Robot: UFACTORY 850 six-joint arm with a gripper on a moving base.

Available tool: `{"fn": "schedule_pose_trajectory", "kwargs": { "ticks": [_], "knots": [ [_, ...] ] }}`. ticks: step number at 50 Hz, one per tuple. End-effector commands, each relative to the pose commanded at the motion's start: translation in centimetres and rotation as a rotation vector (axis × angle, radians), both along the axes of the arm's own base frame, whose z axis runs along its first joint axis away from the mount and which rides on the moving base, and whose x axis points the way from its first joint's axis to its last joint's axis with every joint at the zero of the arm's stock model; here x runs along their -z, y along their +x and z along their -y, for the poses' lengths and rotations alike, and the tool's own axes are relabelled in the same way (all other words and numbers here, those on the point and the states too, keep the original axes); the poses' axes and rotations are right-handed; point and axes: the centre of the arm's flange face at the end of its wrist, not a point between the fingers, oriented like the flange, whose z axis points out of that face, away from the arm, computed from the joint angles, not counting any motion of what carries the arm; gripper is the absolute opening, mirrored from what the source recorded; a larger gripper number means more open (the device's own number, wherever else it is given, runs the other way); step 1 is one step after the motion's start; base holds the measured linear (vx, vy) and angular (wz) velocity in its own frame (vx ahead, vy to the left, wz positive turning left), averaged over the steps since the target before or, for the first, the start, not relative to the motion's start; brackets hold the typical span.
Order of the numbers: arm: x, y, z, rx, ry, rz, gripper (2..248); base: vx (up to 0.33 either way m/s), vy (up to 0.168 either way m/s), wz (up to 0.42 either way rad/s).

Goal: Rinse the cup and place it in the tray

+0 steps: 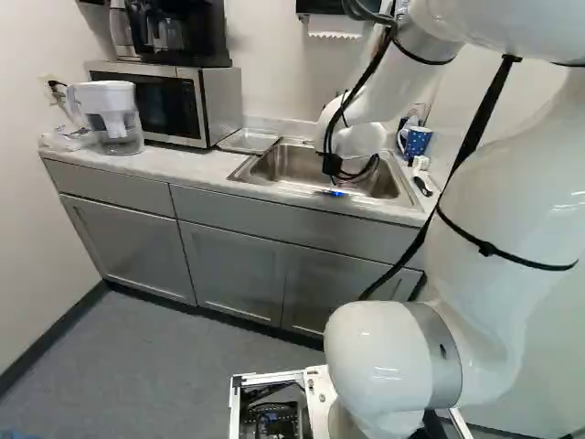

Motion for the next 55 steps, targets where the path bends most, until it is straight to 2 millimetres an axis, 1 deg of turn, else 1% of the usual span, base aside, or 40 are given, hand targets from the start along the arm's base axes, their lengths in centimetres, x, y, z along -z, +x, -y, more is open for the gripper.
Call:
{"fn": "schedule_pose_trajectory", "kwargs": {
  "ticks": [4, 10, 26, 33, 45, 55],
  "knots": [
    [-0.1, -0.5, 0.2, 0.005, -0.003, 0.014, 125, 0.000, 0.000, 0.000],
    [-0.1, -0.5, 0.2, 0.005, -0.003, 0.014, 125, 0.000, 0.000, 0.000],
    [1.3, -0.1, 0.2, 0.006, -0.001, -0.006, 125, 0.000, 0.000, 0.000],
    [1.8, 0.9, 0.2, 0.004, -0.006, 0.016, 125, 0.000, 0.000, 0.000],
    [2.4, 3.0, 0.2, 0.003, -0.019, 0.075, 125, 0.000, 0.000, 0.000],
    [3.2, 4.6, 0.9, 0.014, -0.026, 0.102, 125, 0.000, 0.000, 0.000]
  ]
}}
